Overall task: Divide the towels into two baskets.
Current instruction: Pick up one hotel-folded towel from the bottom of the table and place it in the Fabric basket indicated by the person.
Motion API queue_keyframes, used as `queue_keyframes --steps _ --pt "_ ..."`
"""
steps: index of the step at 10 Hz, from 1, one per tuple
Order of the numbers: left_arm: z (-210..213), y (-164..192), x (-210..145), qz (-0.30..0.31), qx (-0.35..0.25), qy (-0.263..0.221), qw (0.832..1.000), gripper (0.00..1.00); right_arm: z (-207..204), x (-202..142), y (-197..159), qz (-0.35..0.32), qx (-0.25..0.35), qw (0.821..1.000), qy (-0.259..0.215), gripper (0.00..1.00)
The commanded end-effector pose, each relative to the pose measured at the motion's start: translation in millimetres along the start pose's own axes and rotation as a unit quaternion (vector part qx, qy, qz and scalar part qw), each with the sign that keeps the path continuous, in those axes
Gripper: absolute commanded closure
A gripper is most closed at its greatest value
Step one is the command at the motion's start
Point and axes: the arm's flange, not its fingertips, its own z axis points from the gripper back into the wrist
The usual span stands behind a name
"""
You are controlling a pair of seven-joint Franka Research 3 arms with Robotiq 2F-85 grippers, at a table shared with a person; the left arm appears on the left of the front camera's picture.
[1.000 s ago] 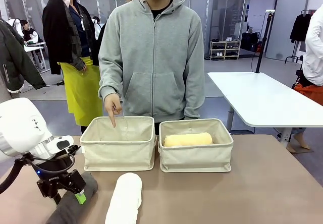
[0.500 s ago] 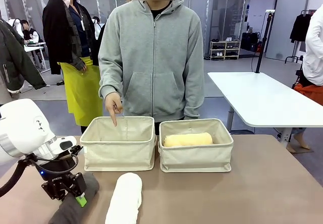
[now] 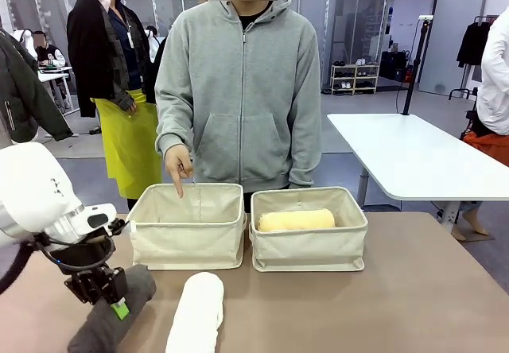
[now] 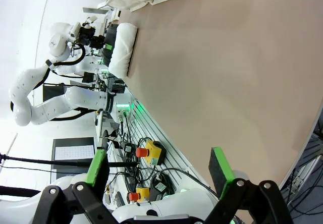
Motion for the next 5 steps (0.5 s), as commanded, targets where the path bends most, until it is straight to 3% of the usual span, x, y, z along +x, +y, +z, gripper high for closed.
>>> queue_keyframes --steps 1,3,5 --pt "34 -20 -58 -0.109 0.005 -0.011 0.994 0.72 0 -3 4 -0.002 -0.007 1.000 0.003 0.00" --pt "67 -38 -52 -0.248 0.047 0.006 0.968 0.72 0 -3 4 -0.002 -0.007 1.000 0.003 0.00" --pt "85 -56 -49 -0.347 0.044 0.019 0.937 0.72 0 -3 4 -0.002 -0.007 1.000 0.003 0.00"
